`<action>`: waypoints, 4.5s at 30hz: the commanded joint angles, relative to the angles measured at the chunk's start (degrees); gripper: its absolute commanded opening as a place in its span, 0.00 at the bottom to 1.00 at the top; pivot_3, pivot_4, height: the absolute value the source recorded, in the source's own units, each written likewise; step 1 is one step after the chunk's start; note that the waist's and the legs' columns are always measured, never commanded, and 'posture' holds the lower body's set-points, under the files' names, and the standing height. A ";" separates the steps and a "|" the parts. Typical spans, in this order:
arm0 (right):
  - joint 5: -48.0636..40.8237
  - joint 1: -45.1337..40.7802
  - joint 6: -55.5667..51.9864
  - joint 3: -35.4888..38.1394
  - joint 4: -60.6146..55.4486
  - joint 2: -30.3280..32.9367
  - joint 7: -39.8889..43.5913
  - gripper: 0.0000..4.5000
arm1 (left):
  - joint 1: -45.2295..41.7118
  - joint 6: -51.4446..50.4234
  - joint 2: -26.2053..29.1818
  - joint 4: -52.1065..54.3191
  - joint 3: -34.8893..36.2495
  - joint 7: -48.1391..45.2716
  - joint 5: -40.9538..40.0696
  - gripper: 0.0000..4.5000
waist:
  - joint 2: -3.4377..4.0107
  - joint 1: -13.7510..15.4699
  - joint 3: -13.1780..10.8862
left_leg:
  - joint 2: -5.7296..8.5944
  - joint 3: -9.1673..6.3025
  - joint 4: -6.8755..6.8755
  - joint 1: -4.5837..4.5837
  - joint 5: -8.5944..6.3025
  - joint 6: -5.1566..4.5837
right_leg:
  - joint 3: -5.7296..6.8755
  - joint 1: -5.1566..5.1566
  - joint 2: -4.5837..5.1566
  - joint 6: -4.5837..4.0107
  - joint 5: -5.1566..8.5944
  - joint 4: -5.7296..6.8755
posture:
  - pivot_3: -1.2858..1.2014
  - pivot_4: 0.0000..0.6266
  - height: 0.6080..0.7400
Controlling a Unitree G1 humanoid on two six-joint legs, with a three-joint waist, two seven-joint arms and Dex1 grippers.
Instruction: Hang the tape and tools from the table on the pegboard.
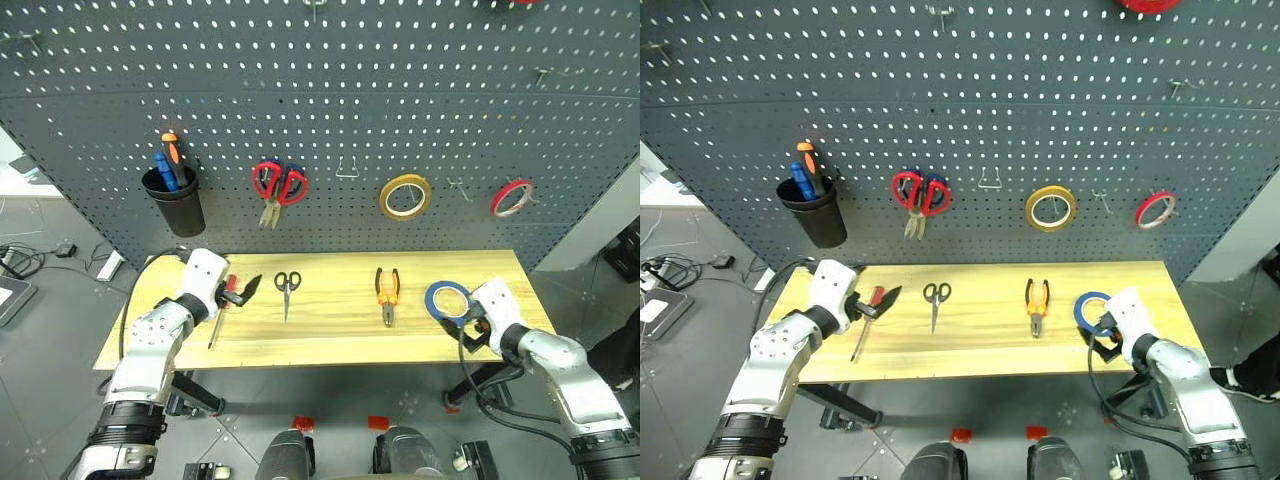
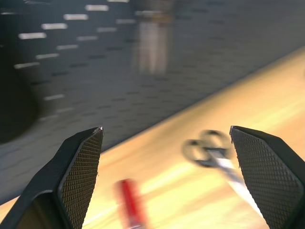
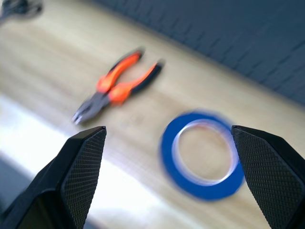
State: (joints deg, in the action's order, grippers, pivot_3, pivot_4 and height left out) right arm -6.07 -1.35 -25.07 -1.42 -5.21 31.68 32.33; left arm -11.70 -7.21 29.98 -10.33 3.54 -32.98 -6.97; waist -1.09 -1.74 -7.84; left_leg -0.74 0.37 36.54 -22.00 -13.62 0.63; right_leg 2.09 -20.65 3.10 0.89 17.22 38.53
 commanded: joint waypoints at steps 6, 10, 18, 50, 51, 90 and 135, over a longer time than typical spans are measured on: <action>2.60 -9.15 -7.41 -4.02 2.26 0.31 0.70 1.00 | -5.68 -2.09 -1.38 2.59 -7.60 -10.76 -1.42 1.00 | -0.18 -0.36 -3.24 | 0.02 0.02 0.23 -0.83 0.00 -0.02 | -0.02 -0.81 -0.02 -0.04 -0.06 0.25 | 0.45 0.39 1.00; 4.25 -14.50 -9.57 -5.99 9.06 -0.50 0.37 1.00 | -7.61 -2.19 -2.54 2.34 -10.08 -15.40 -2.50 1.00 | -0.29 -0.90 -5.32 | 0.02 -0.01 0.26 -0.99 -0.02 -0.06 | 0.02 -0.90 -0.01 -0.05 -0.05 0.20 | 0.45 0.45 1.00; 7.66 -25.60 -4.20 -7.88 30.54 -2.41 -0.52 1.00 | -11.07 -1.93 -5.73 2.50 -13.03 -22.99 -5.17 1.00 | -0.33 -1.67 -8.04 | 0.04 0.00 0.40 -1.33 -0.04 -0.09 | 0.04 -1.21 0.03 -0.05 -0.05 0.24 | 0.45 0.51 1.00; 30.72 -2.08 8.04 -5.50 -25.81 -1.61 -19.70 0.15 | -11.49 0.04 -9.43 9.24 -8.20 -19.27 -7.73 1.00 | -0.39 -2.77 -8.59 | 0.08 -0.05 0.51 -1.79 0.01 0.09 | 0.08 -1.68 0.07 0.49 -0.06 0.42 | 0.44 0.42 1.00; 32.11 -2.75 8.98 -5.87 -26.43 -1.88 -20.58 0.15 | -11.66 0.14 -9.58 9.37 -8.04 -18.79 -7.83 1.00 | -0.39 -2.93 -8.59 | 0.08 -0.07 0.51 -1.78 0.03 0.13 | 0.09 -1.68 0.05 0.57 -0.02 0.43 | 0.44 0.42 1.00; 13.89 -11.78 -20.95 -7.79 -14.54 -30.11 -24.29 0.99 | -11.20 9.61 2.99 -3.02 -6.68 -21.80 -2.66 1.00 | -0.47 -3.04 -8.51 | -0.06 -0.18 0.46 -1.75 0.15 0.26 | 0.14 -1.70 -0.01 0.31 -0.21 0.51 | 0.46 0.42 1.00; 7.99 -40.92 -6.27 -1.35 37.16 -35.03 -30.65 0.59 | -7.49 5.71 3.26 -0.14 -0.80 -19.41 -6.96 1.00 | -0.53 -2.88 -8.48 | -0.05 0.05 0.42 -1.99 0.16 0.17 | 0.03 -2.04 0.05 0.23 -0.26 0.51 | 0.48 0.43 1.00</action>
State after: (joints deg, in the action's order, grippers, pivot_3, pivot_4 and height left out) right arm 0.99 -45.02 -32.00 1.40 43.25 -3.38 -1.55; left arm -19.80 -2.68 33.21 -13.13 0.12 -53.24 -11.87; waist -1.62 -4.62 -16.32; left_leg -0.79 0.42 36.97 -24.13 -13.46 0.81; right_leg 2.11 -22.81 3.15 1.12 16.96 39.04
